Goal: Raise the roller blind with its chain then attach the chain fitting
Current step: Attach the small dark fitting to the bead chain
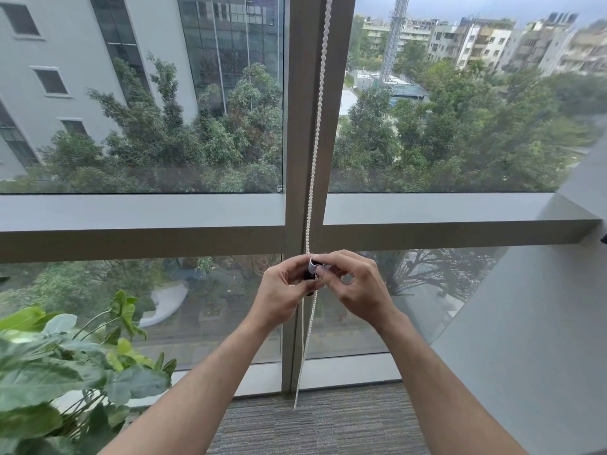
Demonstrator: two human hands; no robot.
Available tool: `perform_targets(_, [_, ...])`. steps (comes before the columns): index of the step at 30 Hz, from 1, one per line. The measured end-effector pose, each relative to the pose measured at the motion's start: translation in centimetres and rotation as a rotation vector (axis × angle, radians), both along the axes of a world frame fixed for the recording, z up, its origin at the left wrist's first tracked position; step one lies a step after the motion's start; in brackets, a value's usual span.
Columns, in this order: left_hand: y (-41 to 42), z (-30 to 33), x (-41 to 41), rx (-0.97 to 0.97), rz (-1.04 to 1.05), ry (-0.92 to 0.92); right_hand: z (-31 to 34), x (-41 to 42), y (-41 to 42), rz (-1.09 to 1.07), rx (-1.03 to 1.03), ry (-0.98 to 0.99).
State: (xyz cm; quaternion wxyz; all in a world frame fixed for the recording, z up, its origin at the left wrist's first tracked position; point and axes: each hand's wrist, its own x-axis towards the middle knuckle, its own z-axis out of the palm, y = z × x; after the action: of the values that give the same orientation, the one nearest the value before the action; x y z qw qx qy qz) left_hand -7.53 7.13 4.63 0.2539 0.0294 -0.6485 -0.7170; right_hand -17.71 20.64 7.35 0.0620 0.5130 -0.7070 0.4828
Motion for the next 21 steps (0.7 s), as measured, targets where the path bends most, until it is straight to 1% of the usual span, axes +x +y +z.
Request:
perform_targets(5, [-0.27, -0.23, -0.23, -0.005, 0.006, -0.014, -0.21, -0.11, -0.16, -0.008, -0.029, -0.022])
perform_targets(12, [-0.39, -0.10, -0.24, 0.007, 0.018, -0.025, -0.40, -0.07, -0.41, -0.005, -0.067, 0.042])
perform_targets(21, [-0.53, -0.05, -0.15, 0.005, 0.032, -0.046, -0.67, -0.01, -0.62, -0.019, -0.096, 0.062])
